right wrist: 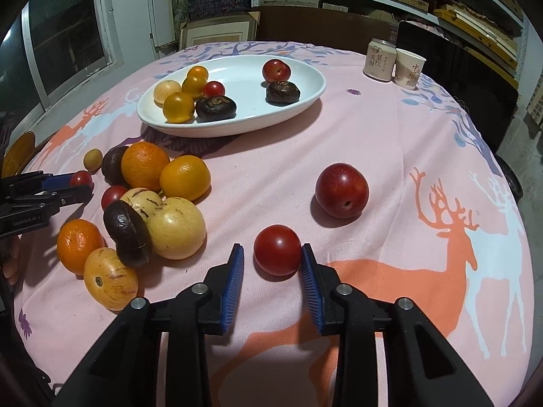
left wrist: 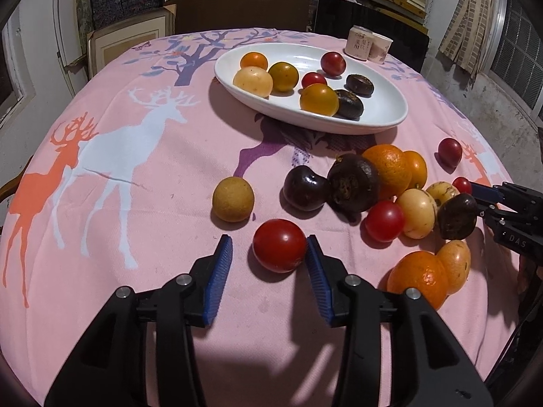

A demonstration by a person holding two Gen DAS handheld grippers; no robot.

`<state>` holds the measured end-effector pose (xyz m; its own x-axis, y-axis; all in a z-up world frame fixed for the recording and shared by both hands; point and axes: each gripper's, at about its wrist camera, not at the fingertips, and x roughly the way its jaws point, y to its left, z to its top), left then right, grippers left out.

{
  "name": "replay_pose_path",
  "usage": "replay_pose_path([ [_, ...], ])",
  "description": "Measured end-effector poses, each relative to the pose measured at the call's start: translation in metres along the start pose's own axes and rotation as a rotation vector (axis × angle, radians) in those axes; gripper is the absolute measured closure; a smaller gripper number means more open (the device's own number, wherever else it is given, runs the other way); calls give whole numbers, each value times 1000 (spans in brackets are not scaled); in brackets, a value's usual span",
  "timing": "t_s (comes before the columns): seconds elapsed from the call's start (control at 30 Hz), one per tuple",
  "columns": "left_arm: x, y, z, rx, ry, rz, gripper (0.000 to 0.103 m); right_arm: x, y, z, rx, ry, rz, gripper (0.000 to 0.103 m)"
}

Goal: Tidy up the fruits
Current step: 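Grasp a red tomato with the left tool while the right tool grasps another red tomato, then carry both red tomatoes over the white plate and open both tools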

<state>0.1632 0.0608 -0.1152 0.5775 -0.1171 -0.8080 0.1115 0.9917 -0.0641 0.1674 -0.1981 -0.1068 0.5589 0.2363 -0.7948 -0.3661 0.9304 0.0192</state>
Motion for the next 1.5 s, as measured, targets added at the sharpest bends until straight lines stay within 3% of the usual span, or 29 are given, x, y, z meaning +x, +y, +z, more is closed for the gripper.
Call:
replay_pose_path([
  [0.1,-2,-1,2,-5,-13,-35,73,-5,0,0,1,-25,11,74],
  [0.3,-14,-9,3,13,-54,-45,73,-18,1,-2,-13,-54,38,74],
  [0.37,-12,-12,3,31,-52,-21,73,-15,0,0,-19,-49,29,71],
  [0.43,-9,-13,2,33,-40,-22,73,-9,0,2,-29,-39,23,59],
  [0.53,-8,-13,2,34,-33,-21,73,7,-1,5,-33,22,7,57],
  [0.57,-8,-13,2,34,-33,-21,73,10,-2,6,-31,34,12,58],
  [0.6,-7,-13,2,35,-32,-22,73,13,-3,7,-29,39,22,67],
  [0.67,-6,-12,2,33,-29,-23,73,14,-3,9,-41,34,9,75],
  [1.07,-42,-9,15,18,-105,-83,73,-33,-2,22,-12,-82,134,76],
  [1.3,-53,-16,66,57,-163,-79,73,-48,-25,74,87,-213,184,76],
  [1.5,-12,-24,147,45,-192,-75,73,-8,-16,142,99,-217,174,76],
])
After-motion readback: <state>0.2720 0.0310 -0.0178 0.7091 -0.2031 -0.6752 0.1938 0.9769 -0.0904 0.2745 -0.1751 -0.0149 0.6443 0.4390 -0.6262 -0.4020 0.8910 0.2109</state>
